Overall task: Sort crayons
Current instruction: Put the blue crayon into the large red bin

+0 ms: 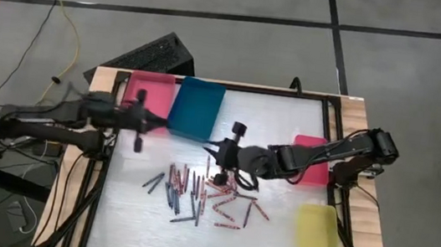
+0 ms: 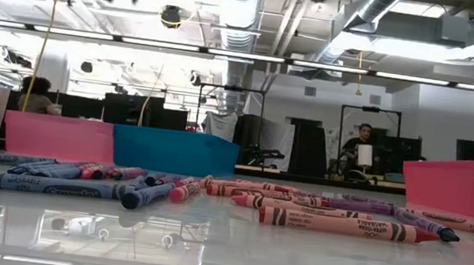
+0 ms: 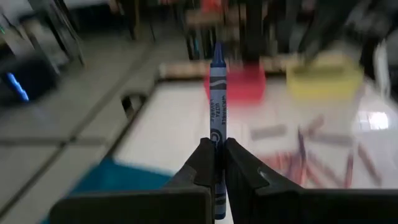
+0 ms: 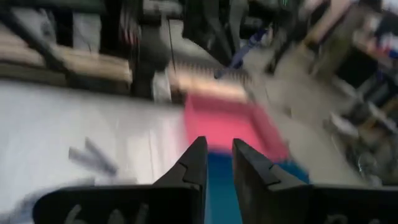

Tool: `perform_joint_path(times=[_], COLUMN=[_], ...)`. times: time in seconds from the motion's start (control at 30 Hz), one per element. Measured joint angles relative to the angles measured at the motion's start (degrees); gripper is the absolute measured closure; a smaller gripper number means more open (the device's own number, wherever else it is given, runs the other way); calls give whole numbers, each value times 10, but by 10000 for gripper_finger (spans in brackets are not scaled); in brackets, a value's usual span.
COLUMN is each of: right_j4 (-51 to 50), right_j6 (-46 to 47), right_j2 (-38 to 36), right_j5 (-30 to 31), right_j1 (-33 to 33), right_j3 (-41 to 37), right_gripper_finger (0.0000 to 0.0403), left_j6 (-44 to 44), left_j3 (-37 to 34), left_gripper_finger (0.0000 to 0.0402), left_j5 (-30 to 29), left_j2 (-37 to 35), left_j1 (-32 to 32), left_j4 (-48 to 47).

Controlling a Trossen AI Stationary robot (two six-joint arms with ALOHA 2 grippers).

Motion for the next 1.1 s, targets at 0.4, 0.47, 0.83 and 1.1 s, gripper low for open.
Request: perform_joint_path(times=[0.4,0.47,0.83,1.1], right_j4=[384,406,322,271], right_j6=[-37,-47,-61,-37], right_j2=[138,157,206,210], right_j5=[-185,-185,-171,-171], right_j1=[-110,-112,-111,-118], right_j3=[9,19,143,161], right_gripper_finger=[331,331,280,198], left_j6=[21,29,34,34], left_j3=[0,-1,-49,-49], left_gripper_finger=[401,401,395,394], left_j5=[-3,-4,-15,-15], left_j2=[-85,-80,-76,-76], left_j1=[0,0,0,0], left_j4=[-5,-10,39,53])
